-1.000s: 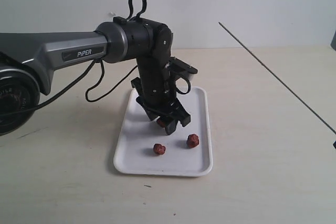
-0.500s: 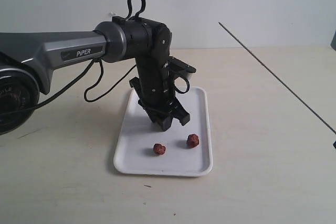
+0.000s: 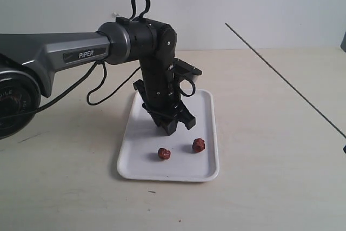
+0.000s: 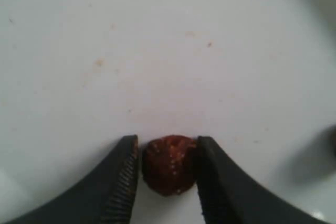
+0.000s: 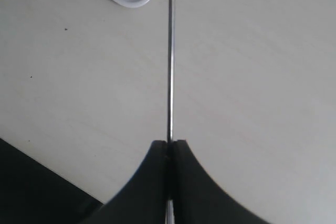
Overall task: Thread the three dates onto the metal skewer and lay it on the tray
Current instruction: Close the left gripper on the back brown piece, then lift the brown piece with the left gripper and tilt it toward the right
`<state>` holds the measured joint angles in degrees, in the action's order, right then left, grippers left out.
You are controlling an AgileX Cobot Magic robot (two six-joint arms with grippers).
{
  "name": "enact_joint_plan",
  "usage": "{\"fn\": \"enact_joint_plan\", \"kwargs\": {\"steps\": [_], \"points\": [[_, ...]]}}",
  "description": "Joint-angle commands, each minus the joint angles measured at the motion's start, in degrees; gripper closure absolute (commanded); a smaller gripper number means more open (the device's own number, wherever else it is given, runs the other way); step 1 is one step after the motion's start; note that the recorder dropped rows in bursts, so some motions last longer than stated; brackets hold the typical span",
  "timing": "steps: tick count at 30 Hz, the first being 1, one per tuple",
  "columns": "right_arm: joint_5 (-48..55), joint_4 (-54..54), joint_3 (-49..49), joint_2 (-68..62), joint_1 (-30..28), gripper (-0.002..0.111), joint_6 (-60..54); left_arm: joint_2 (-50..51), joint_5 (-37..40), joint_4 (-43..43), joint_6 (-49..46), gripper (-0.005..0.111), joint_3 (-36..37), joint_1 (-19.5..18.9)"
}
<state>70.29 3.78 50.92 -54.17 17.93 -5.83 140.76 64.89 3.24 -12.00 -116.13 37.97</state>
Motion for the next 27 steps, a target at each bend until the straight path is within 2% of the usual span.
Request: {"fn": "enact_joint_plan", "kwargs": {"steps": [1, 5, 12, 21, 27], "points": [[-0.3, -0.2, -0.2, 0.0, 0.0, 0.108, -0.5, 0.8, 0.8, -0.2, 0.2, 0.069, 0.2, -0.1], [-0.3, -0.2, -0.2, 0.0, 0.0, 0.108, -0.5, 0.8, 0.8, -0.2, 0.2, 0.07, 0.2, -0.1], [-0.3, -0.2, -0.2, 0.0, 0.0, 0.108, -0.5, 0.8, 0.8, -0.2, 0.2, 0.088, 0.2, -0.1], [-0.3, -2.1, -0.2, 0.0, 0.0, 0.108, -0.3, -0.3, 0.8, -5.2, -3.6, 0.088, 0.2, -0.1], [-0.3, -4.1, -0.2, 0.0, 0.0, 0.108, 0.0, -2.8, 1.0, -7.5, -14.1, 0.088, 0.2, -0.1]]}}
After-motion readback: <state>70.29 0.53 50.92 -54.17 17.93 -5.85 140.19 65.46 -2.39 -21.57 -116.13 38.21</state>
